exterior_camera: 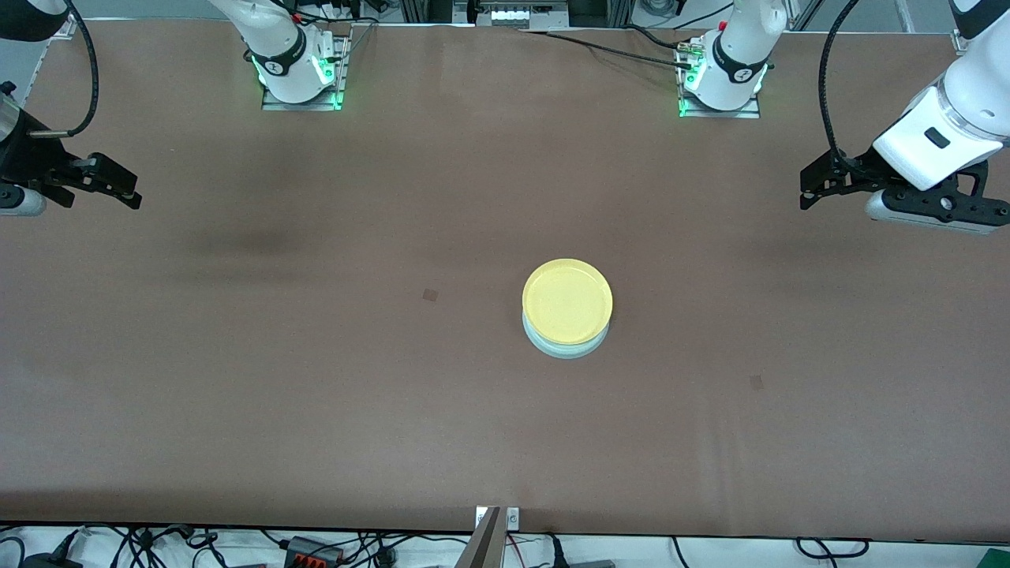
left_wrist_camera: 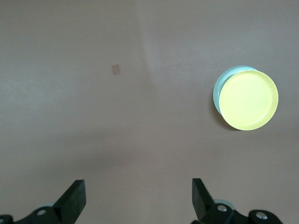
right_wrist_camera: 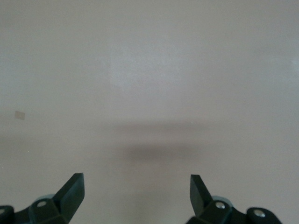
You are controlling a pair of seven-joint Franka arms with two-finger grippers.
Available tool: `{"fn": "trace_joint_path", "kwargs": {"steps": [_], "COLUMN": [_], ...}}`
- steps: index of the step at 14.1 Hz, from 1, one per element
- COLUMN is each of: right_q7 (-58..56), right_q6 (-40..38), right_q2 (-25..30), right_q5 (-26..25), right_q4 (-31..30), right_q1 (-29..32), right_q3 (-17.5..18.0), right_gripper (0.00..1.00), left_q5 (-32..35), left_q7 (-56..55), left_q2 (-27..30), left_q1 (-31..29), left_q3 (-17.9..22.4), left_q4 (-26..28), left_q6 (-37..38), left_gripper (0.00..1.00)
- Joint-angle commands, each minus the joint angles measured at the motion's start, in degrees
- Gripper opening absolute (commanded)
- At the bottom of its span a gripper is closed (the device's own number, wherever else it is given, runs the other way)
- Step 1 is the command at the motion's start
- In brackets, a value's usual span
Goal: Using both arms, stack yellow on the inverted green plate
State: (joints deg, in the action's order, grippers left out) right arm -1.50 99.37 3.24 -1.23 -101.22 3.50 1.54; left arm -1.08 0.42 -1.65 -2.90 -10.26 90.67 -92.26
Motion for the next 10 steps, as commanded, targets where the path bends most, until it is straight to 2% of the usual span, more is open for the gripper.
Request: {"fn": "trace_joint_path", "kwargs": {"steps": [1,10], "right_q7": [-0.78,-0.78], "right_q6": [-0.67,-0.85], "right_q2": [-0.17,-0.17], "right_q5": [-0.88,-0.88], "right_q4": [0.05,-0.03], "right_q1": [-0.16,0.28], "right_q3": [0.13,0.04], "right_gripper": [1.00,1.00], "left_q5": [0.55,0.55], "left_q7": [-0.07,0.11], "left_q2": [1.04,1.04], "left_q1": [-0.27,-0.27], "left_q3": [-0.29,-0.38], "left_q4": [0.82,0.82], "left_q6": [-0.12,-0.20], "left_gripper": [1.00,1.00]}}
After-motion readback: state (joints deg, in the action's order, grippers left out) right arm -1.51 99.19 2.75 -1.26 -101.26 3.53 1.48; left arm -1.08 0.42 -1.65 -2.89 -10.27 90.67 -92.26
